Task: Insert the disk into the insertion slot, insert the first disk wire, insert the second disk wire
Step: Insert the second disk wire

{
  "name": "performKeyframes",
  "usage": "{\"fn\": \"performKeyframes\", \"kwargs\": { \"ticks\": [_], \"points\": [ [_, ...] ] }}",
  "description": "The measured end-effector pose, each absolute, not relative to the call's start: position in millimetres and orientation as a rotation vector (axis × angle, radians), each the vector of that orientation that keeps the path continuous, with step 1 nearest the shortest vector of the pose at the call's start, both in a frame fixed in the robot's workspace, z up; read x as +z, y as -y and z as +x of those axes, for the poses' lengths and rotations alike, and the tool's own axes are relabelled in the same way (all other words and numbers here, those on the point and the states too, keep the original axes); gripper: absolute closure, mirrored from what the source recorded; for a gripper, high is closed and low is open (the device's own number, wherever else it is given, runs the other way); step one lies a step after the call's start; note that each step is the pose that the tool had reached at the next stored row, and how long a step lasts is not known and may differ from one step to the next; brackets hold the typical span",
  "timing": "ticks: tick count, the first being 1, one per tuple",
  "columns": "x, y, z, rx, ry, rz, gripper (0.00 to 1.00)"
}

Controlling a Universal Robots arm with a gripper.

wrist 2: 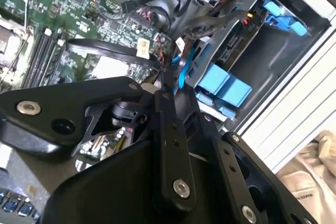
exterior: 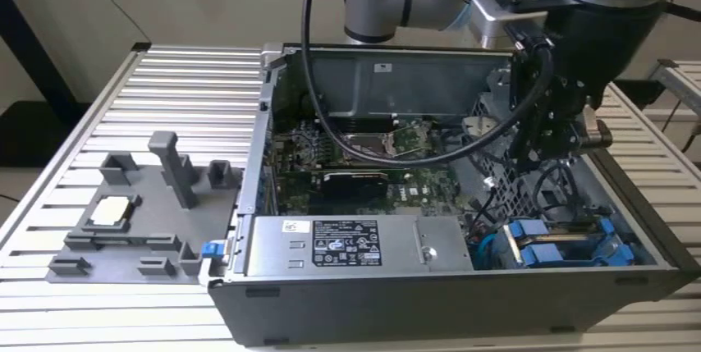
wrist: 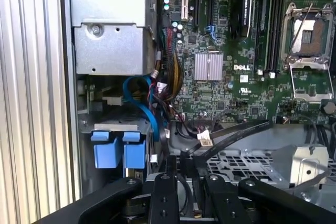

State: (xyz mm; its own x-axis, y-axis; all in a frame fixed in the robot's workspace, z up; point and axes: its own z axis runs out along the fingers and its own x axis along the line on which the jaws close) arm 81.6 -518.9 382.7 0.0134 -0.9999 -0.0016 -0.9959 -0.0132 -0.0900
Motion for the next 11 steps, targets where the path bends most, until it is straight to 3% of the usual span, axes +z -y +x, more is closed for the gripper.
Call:
{"fn": "performKeyframes", "kwargs": {
  "ticks": [11],
  "points": [
    [373.9,509.0,72.2,-0.196,-2.124,-2.178,0.73]
  ]
}}
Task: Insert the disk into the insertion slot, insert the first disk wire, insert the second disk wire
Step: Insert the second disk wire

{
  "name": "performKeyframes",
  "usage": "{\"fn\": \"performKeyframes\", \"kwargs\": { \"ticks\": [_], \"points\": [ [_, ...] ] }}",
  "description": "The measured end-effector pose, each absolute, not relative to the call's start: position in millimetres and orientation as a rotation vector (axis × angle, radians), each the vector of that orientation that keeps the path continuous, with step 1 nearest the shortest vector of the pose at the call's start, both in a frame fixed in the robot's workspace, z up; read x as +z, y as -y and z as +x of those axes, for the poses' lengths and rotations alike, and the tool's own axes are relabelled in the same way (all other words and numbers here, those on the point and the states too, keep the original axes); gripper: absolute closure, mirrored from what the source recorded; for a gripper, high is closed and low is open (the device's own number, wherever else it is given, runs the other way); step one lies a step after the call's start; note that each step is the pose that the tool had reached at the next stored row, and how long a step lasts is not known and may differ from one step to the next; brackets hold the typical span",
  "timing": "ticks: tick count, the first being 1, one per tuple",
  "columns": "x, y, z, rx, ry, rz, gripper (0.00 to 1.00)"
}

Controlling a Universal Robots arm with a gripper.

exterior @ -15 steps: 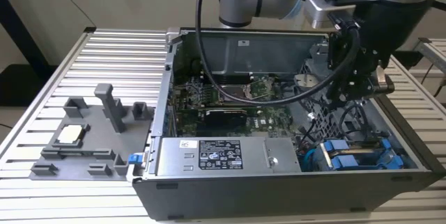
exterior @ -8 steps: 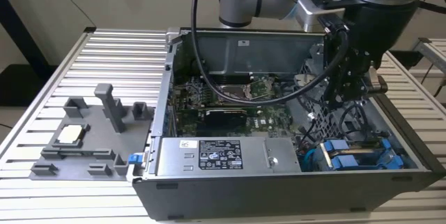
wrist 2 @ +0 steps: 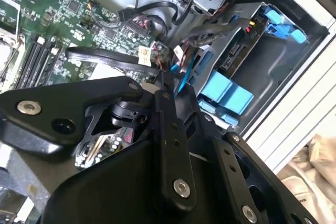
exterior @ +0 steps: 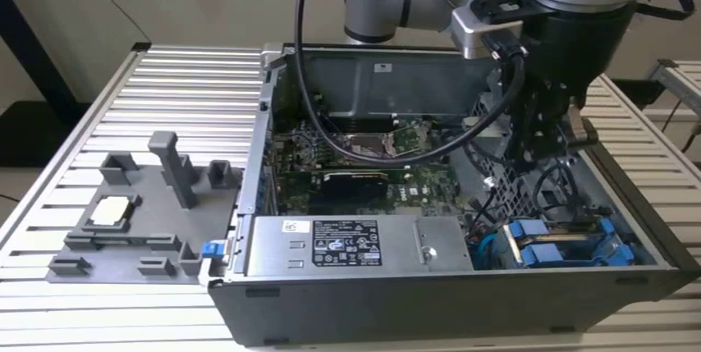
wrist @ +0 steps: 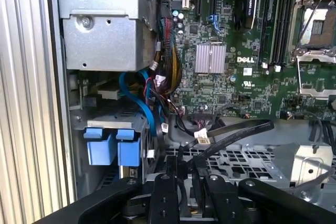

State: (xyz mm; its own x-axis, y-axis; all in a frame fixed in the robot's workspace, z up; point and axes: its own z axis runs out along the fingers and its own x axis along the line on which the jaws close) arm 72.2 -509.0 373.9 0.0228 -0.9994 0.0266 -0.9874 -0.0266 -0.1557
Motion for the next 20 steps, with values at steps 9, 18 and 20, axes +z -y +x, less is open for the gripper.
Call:
{"fn": "performKeyframes", "kwargs": {
  "ticks": [9,18,20],
  "points": [
    [371.4,508.8,71.6,-0.22,-2.121,-2.185,0.73],
    [370.9,508.8,71.6,-0.22,-2.121,-2.185,0.89],
    [370.7,508.9,71.6,-0.22,-2.121,-2.185,0.89]
  ]
}}
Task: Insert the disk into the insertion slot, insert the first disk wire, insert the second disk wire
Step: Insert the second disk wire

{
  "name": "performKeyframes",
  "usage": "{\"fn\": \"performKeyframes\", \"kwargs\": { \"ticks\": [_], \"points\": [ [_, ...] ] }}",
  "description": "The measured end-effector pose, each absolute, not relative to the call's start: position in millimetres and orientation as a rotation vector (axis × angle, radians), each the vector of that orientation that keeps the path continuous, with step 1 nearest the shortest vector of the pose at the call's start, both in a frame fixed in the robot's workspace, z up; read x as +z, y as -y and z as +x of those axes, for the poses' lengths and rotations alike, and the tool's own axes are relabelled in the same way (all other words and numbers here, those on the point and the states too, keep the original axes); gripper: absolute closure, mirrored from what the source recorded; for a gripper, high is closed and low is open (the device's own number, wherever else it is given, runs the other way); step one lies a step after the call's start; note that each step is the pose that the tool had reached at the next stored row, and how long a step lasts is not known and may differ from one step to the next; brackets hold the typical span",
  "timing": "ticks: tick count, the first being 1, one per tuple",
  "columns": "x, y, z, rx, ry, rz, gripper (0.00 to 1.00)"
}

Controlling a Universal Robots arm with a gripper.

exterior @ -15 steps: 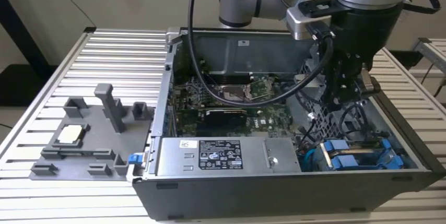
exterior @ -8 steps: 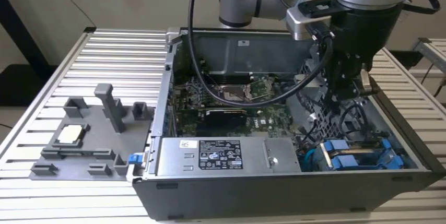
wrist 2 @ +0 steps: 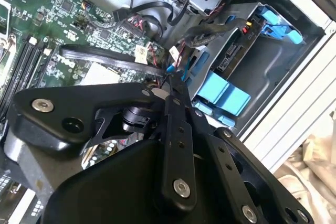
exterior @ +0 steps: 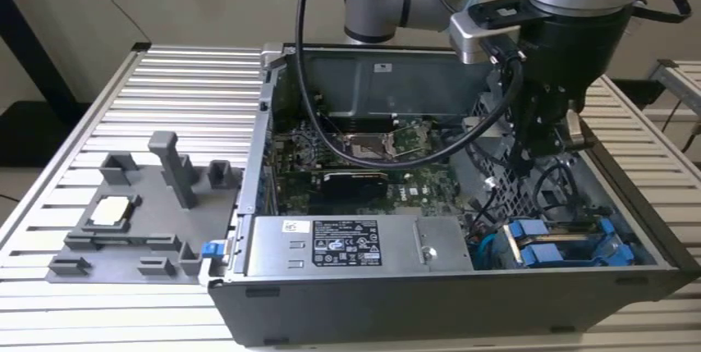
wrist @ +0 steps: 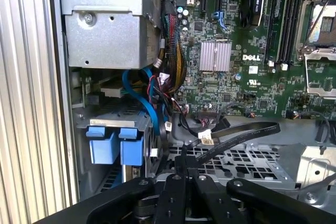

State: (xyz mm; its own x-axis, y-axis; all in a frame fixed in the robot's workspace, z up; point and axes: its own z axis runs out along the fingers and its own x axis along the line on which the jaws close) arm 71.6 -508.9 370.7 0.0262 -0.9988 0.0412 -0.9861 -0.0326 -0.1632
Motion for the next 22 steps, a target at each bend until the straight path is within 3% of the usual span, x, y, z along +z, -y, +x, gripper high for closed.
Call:
{"fn": "performKeyframes", "kwargs": {
  "ticks": [5,9,15,22],
  "points": [
    [370.4,508.8,71.6,-0.22,-2.121,-2.185,0.82],
    [370.2,508.8,71.5,-0.222,-2.121,-2.185,0.64],
    [366.5,508.2,65.8,-0.274,-2.119,-2.186,0.64],
    [366.5,508.3,65.7,-0.277,-2.118,-2.185,0.66]
  ]
}}
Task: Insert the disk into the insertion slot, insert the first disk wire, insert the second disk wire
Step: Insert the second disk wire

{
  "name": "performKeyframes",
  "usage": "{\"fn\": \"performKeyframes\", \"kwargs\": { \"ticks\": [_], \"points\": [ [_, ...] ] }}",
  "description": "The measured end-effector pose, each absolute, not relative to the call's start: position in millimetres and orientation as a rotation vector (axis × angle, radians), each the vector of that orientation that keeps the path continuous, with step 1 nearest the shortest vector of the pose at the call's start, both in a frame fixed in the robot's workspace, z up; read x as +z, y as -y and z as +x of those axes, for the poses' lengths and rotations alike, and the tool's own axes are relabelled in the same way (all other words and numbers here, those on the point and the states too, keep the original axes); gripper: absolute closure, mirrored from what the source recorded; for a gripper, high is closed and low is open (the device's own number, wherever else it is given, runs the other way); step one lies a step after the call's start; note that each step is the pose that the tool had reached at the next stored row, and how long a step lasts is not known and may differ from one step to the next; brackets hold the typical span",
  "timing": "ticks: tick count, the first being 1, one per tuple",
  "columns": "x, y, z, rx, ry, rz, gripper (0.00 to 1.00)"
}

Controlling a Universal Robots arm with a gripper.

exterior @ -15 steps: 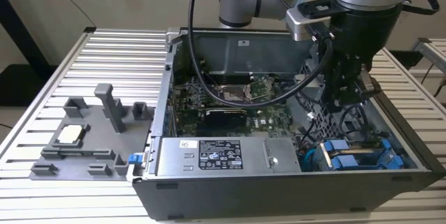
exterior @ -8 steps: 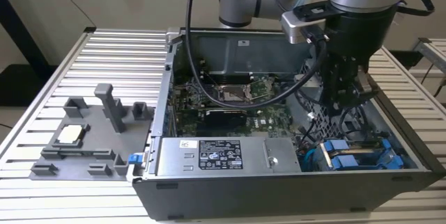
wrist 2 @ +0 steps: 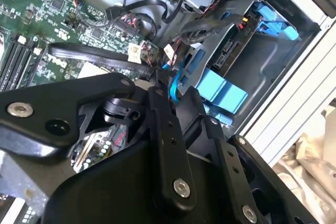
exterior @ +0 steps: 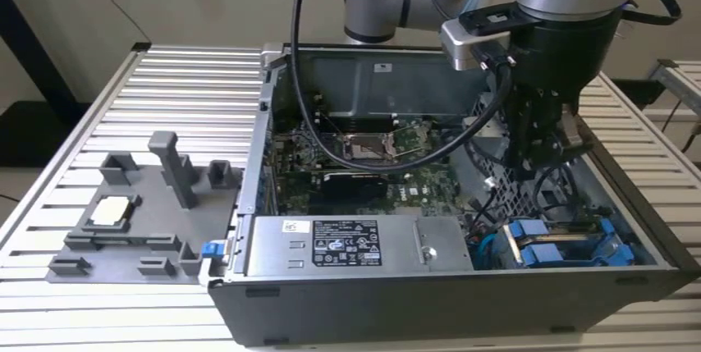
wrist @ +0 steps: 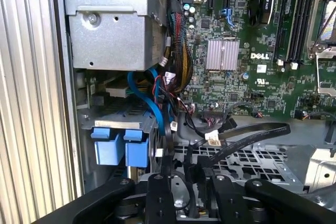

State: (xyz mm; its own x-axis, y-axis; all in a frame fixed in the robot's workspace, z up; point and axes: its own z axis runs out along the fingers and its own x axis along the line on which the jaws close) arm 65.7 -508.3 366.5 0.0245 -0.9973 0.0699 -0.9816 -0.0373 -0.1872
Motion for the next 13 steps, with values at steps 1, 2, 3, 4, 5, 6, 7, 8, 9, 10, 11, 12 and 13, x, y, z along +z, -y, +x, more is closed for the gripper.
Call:
{"fn": "performKeyframes", "kwargs": {
  "ticks": [1,2,3,4,5,6,7,8,9,10,11,12,13],
  "points": [
    [366.5,508.2,65.7,-0.277,-2.118,-2.185,0.66],
    [366.5,508.2,65.7,-0.277,-2.118,-2.185,0.73],
    [366.5,508.2,65.7,-0.278,-2.118,-2.185,0.73],
    [366.5,508.3,65.7,-0.278,-2.117,-2.185,0.75],
    [366.5,508.2,65.7,-0.278,-2.117,-2.185,0.75],
    [366.5,508.2,65.7,-0.278,-2.117,-2.185,0.82],
    [366.5,508.2,65.7,-0.278,-2.117,-2.184,0.82],
    [366.5,508.2,65.7,-0.278,-2.117,-2.184,0.82],
    [366.5,508.2,65.7,-0.278,-2.117,-2.184,0.84],
    [366.5,508.2,65.7,-0.278,-2.117,-2.184,0.84],
    [366.5,508.2,65.7,-0.278,-2.117,-2.184,0.84],
    [366.5,508.2,65.7,-0.278,-2.117,-2.184,0.84],
    [366.5,508.2,65.7,-0.278,-2.117,-2.184,0.84]
  ]
}}
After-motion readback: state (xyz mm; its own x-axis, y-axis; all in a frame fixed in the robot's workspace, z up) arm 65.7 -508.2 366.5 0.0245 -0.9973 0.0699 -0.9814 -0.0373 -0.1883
